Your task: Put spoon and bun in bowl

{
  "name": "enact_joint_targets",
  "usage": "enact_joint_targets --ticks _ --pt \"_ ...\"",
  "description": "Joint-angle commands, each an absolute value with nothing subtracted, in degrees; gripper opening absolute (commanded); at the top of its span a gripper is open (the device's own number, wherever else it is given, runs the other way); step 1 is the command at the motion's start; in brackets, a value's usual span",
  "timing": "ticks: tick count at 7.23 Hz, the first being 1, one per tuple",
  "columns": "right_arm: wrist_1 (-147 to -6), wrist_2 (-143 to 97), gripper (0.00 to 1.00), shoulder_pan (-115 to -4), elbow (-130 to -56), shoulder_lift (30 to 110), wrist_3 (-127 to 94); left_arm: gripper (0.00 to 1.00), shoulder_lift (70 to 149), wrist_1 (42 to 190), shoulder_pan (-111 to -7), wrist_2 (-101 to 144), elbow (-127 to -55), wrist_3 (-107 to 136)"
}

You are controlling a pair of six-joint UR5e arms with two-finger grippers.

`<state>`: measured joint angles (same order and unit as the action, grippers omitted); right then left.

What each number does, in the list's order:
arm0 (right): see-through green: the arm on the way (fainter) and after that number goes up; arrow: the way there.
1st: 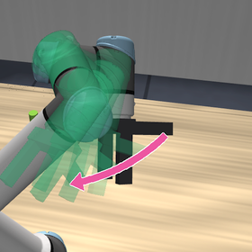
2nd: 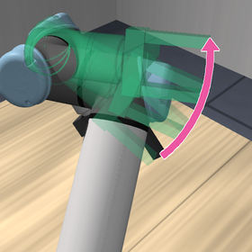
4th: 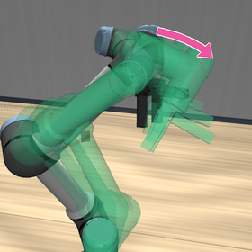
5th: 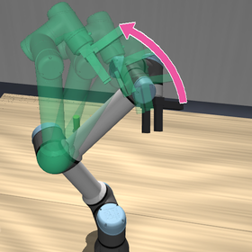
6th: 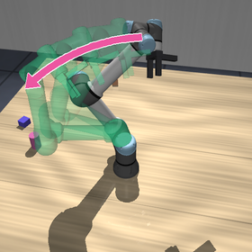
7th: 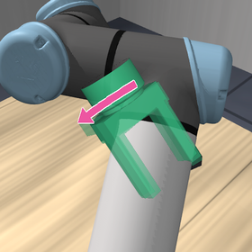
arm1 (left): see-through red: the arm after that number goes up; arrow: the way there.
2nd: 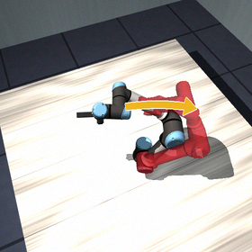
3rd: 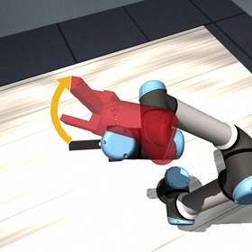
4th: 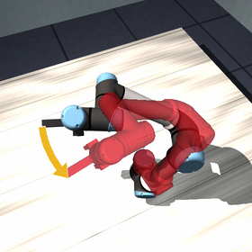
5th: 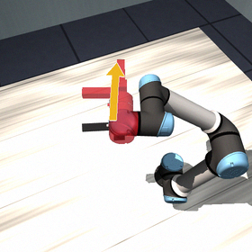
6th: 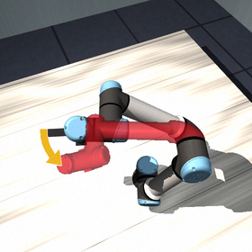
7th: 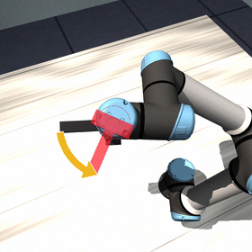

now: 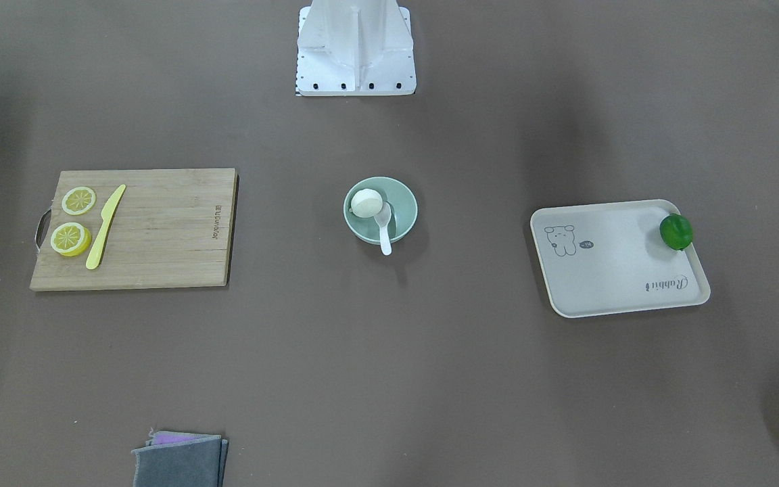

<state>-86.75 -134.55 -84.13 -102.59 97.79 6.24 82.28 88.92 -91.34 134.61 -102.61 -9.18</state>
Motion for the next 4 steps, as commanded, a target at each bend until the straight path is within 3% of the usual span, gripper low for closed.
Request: enact_joint_targets --ticks 1,4 --pt "-86.75 -135.17 1.0 -84.64 -102.57 97.91 6.15 0.98 81.04 89.3 -91.41 134.65 -102.92 -9.32" --pt "-86.75 -136.32 1.0 -84.64 -103.01 98.26 5.8 0.98 80.77 89.3 -91.49 134.65 -103.09 -9.32"
